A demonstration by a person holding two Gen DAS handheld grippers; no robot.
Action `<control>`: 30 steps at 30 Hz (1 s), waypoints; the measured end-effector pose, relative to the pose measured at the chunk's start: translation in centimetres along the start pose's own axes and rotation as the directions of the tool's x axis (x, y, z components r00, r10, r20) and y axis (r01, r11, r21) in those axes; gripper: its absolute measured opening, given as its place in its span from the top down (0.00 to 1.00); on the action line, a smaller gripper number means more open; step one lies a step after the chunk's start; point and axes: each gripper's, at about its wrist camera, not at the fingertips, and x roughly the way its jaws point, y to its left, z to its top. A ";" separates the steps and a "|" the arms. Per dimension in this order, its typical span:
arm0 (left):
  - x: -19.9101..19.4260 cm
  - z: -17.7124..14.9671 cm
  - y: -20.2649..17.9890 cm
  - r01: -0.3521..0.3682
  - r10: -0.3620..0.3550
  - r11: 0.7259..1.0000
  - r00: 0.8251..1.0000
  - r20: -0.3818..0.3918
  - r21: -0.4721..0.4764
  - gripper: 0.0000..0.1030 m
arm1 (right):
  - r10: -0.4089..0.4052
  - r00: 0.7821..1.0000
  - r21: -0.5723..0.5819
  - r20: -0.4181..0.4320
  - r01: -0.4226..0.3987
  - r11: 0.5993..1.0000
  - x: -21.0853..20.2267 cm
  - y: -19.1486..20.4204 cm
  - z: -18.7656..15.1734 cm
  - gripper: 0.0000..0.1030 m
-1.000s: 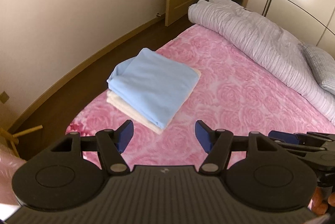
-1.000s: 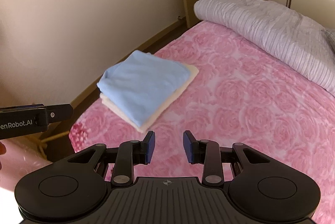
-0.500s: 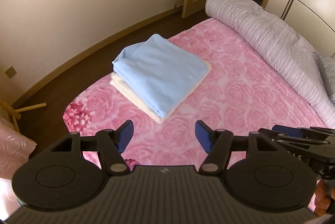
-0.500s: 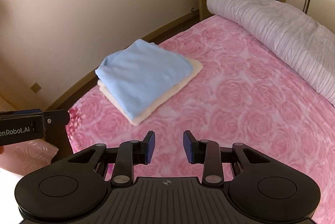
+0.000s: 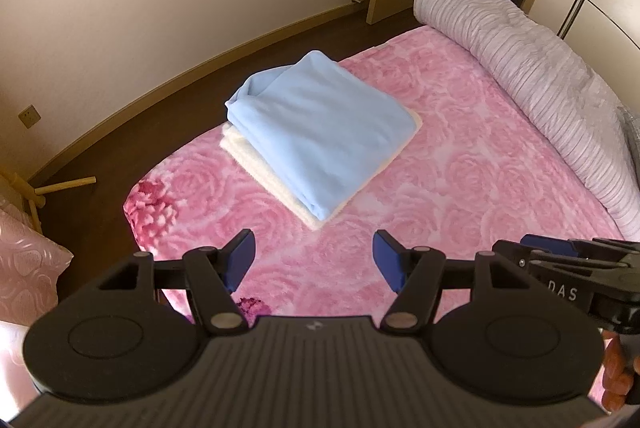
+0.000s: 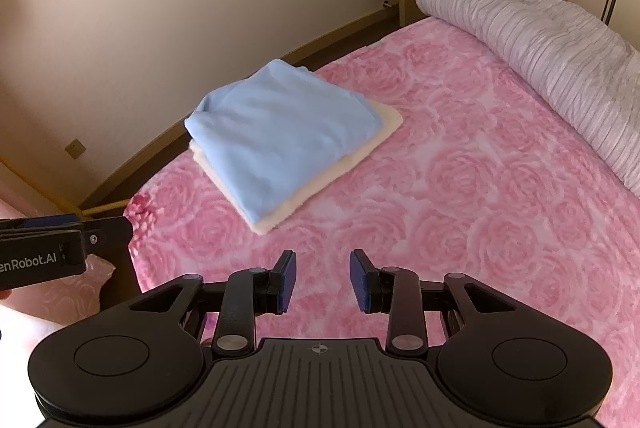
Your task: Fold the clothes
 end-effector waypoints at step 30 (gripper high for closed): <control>7.6 4.4 1.4 0.009 -0.008 1.000 0.995 -0.096 0.017 0.41 | -0.006 0.998 0.058 -0.068 0.010 0.998 7.3 -0.5 5.7 0.67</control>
